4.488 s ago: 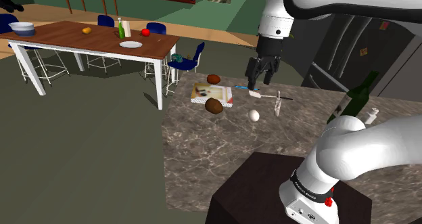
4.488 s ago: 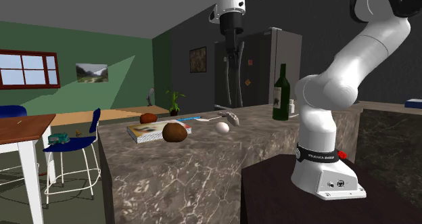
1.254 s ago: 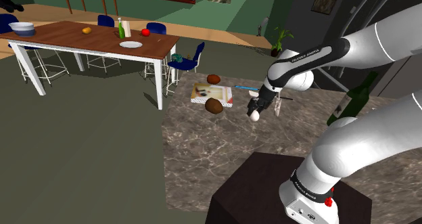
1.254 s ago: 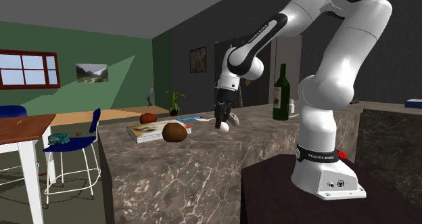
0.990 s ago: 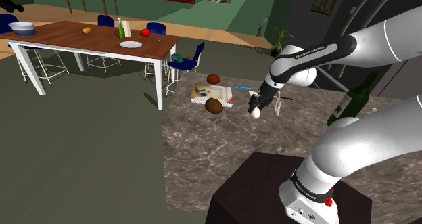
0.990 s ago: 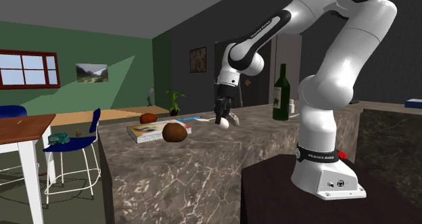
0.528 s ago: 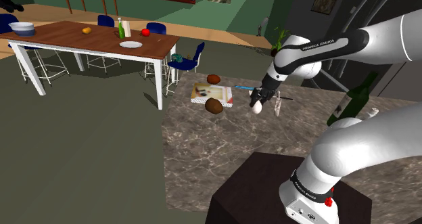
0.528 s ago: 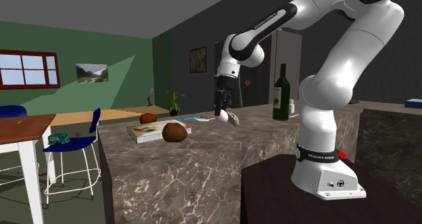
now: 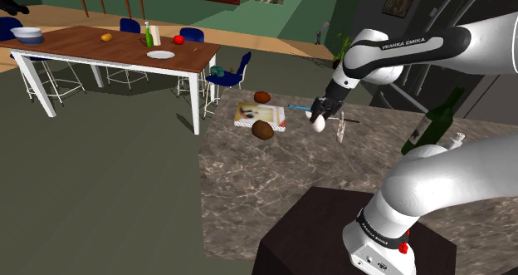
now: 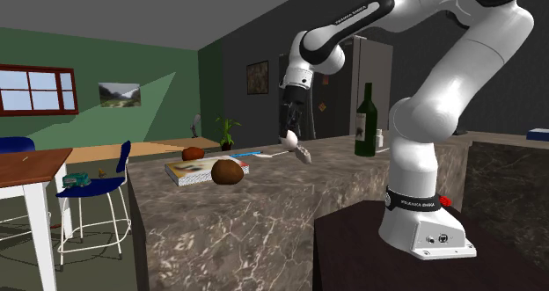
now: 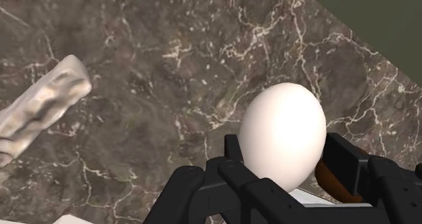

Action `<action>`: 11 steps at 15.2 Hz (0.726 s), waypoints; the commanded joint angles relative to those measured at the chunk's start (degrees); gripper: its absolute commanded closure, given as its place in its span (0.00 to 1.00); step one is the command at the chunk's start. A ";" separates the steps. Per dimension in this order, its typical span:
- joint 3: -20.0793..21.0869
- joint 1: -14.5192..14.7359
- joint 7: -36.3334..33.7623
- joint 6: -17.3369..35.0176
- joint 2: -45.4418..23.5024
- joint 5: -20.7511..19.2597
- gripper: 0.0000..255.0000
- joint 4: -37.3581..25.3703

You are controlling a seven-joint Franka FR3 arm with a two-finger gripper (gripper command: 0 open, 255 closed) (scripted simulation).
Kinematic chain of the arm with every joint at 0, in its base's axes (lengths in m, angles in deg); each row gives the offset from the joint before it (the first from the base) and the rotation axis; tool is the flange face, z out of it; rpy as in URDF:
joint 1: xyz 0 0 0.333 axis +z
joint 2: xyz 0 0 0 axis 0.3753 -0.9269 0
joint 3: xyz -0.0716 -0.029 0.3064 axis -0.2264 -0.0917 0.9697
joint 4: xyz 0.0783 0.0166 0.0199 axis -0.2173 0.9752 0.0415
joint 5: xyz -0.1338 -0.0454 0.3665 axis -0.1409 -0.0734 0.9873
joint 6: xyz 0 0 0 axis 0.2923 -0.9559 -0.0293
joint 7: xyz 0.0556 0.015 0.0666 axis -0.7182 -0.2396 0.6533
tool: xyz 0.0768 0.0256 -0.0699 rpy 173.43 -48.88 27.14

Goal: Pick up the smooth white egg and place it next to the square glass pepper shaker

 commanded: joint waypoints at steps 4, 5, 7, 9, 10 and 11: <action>0.91 -0.10 -1.06 -4.57 1.60 -0.04 1.00 -3.02; 1.06 -0.11 -1.24 -5.42 1.86 -0.04 1.00 -3.63; 1.35 -0.12 -1.57 -7.10 2.31 -0.02 1.00 -4.88; 1.62 -0.11 -1.89 -8.74 2.70 0.01 1.00 -6.17; 1.74 -0.09 -2.05 -9.56 2.87 0.03 1.00 -6.83; 1.87 -0.08 -2.20 -10.36 3.02 0.05 1.00 -7.50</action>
